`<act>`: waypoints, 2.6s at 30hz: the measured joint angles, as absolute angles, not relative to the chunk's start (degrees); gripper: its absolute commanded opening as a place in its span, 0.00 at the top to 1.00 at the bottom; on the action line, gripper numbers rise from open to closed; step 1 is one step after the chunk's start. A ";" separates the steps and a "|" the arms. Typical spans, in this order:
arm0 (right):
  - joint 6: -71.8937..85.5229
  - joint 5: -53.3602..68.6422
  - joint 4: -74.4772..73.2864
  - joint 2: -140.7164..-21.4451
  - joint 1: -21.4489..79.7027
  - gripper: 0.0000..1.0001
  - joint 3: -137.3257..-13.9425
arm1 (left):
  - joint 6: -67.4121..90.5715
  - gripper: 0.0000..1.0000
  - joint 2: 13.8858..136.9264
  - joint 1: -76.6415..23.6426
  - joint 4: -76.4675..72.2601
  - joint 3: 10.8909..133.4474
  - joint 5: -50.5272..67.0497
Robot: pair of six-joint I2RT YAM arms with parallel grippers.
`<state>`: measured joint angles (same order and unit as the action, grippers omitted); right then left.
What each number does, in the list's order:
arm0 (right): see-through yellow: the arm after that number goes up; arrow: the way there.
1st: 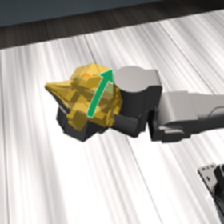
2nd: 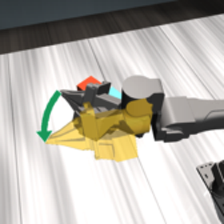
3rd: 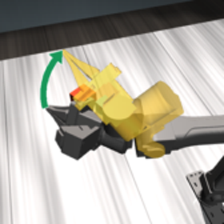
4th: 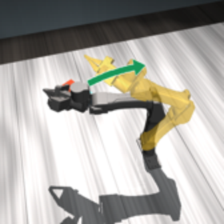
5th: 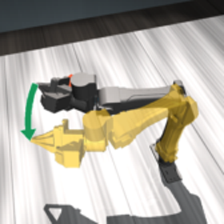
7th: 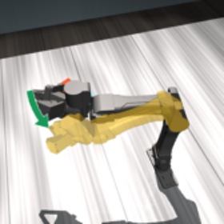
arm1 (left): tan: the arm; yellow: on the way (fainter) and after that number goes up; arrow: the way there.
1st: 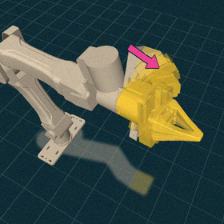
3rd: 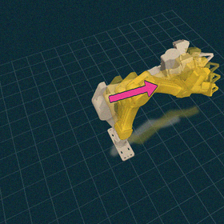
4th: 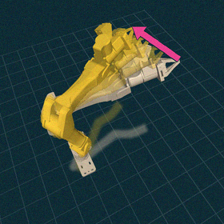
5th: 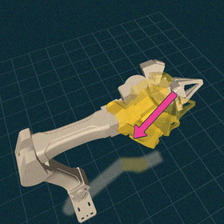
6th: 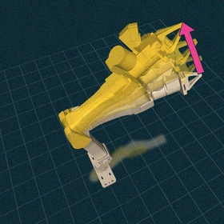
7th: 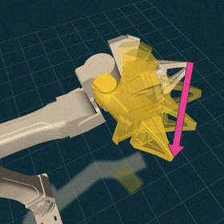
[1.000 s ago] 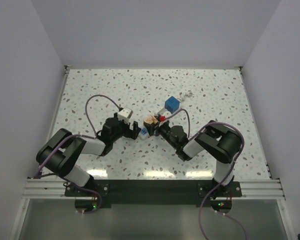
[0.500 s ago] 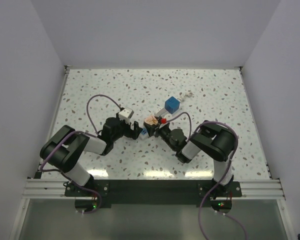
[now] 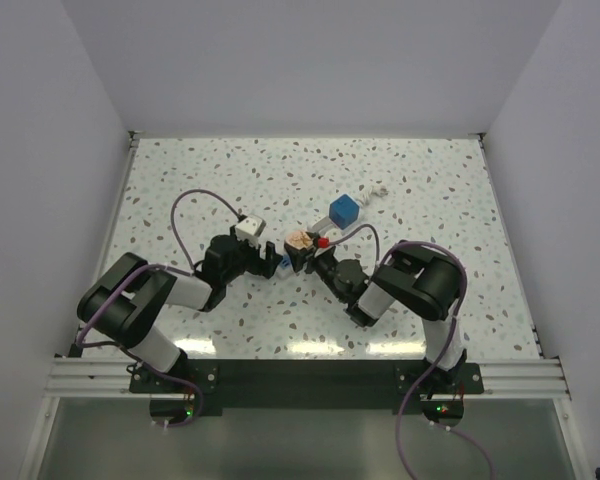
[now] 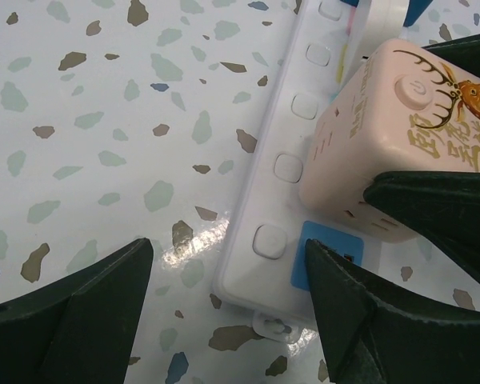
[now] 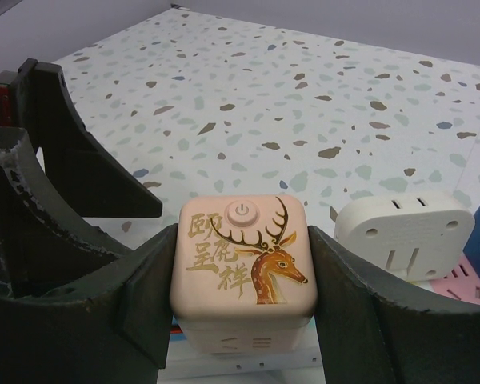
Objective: Insert the plug
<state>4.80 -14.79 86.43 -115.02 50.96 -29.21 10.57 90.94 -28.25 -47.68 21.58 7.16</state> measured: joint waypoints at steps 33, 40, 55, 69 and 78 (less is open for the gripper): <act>7.79 -21.78 86.94 -121.21 55.51 1.00 -33.91 | 11.55 0.21 89.10 -26.35 -47.03 20.18 6.57; 8.29 -21.54 87.15 -121.62 55.55 1.00 -33.80 | 11.99 0.21 87.94 -26.37 -46.15 19.73 6.09; 10.57 -21.02 87.02 -121.25 55.90 1.00 -33.80 | 17.17 0.02 74.98 -26.37 -39.88 16.86 -4.91; 13.47 -19.86 59.66 -111.31 58.13 0.92 -41.50 | 19.77 0.00 57.93 -26.37 -30.59 15.11 -13.80; 12.82 -17.28 44.29 -102.91 57.19 0.02 -40.64 | 21.04 0.00 53.54 -26.37 -24.27 15.11 -18.00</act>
